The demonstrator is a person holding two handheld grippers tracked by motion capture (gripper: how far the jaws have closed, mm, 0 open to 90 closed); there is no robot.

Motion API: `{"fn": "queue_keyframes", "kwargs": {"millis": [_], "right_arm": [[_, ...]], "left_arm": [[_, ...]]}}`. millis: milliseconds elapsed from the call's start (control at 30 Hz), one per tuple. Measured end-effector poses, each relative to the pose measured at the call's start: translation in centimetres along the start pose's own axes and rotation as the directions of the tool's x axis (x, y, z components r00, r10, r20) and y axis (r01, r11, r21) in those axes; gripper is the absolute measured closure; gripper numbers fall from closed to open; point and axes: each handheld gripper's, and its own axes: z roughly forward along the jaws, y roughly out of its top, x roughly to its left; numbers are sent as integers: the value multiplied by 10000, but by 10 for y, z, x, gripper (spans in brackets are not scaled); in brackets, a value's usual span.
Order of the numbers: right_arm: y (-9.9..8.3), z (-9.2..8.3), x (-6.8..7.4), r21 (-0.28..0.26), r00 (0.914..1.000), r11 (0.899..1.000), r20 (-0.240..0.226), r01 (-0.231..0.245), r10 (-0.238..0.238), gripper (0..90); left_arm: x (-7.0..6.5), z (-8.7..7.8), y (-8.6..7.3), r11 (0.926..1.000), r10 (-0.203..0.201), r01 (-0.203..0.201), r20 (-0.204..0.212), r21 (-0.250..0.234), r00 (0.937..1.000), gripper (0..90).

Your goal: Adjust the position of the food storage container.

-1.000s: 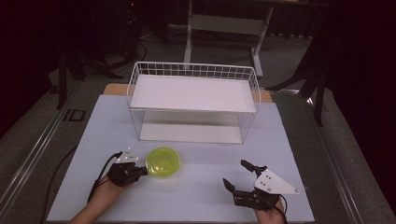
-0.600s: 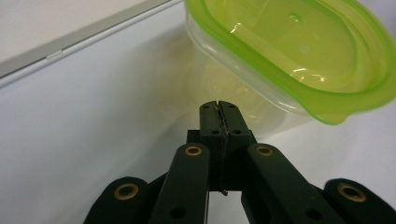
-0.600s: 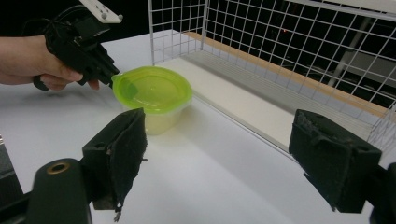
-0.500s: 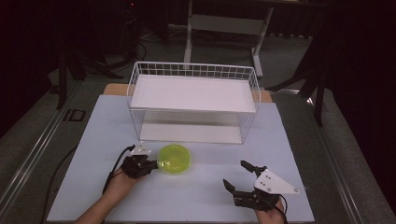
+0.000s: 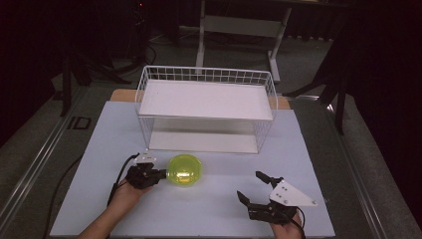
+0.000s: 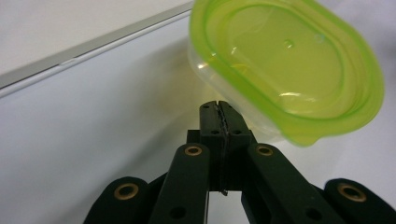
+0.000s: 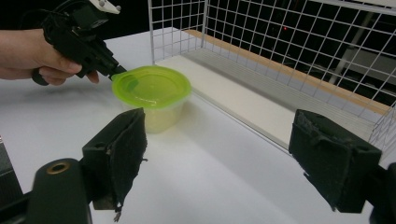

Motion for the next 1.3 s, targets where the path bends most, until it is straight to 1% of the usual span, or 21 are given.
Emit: {"fn": "queue_keyframes", "kwargs": {"millis": [167,267,333,400,567,700,767,800,900,1133,1200,1267,1300], "right_arm": [[-1,0,-2,6,9999,9999,13,-108,108,189],[-1,1,-2,46,9999,9999,11,-108,108,188],[-1,1,-2,79,10000,9999,10,-65,65,189],[-1,1,-2,82,10000,10000,12,-14,14,188],[-1,1,-4,88,10000,10000,40,-28,28,188],[-1,1,-5,106,10000,9999,64,-56,56,188],[-2,1,-5,111,10000,9999,39,-79,78,189],[-2,1,-5,116,10000,9999,46,-69,69,189],[-2,1,-5,129,10000,9999,32,-73,73,188],[-2,1,-6,147,9999,9998,45,-107,106,188],[-2,1,-7,192,9998,9998,157,-81,78,188],[-2,1,-7,185,9998,9998,142,-123,120,189],[-2,1,-7,181,9998,9997,138,-142,139,189]], "left_arm": [[-4,8,5,9998,167,-168,62,108,9998,900],[-7,14,7,9996,187,-190,134,213,9997,900],[-8,17,10,9996,208,-212,195,192,9996,900],[-10,19,11,9998,185,-187,286,65,9994,900],[-13,27,15,9994,246,-254,350,218,9991,900],[-17,36,20,9995,262,-269,390,186,9989,900],[-18,40,23,9994,254,-265,512,205,9984,900],[-20,42,25,9993,308,-317,488,181,9983,900],[-22,47,28,9991,388,-399,619,162,9973,900],[-24,54,31,9991,343,-360,729,227,9967,900],[-25,56,32,9991,300,-321,752,266,9967,900],[-26,57,33,9991,293,-315,757,273,9967,900],[-27,59,33,9994,154,-184,977,297,9951,900]]}}
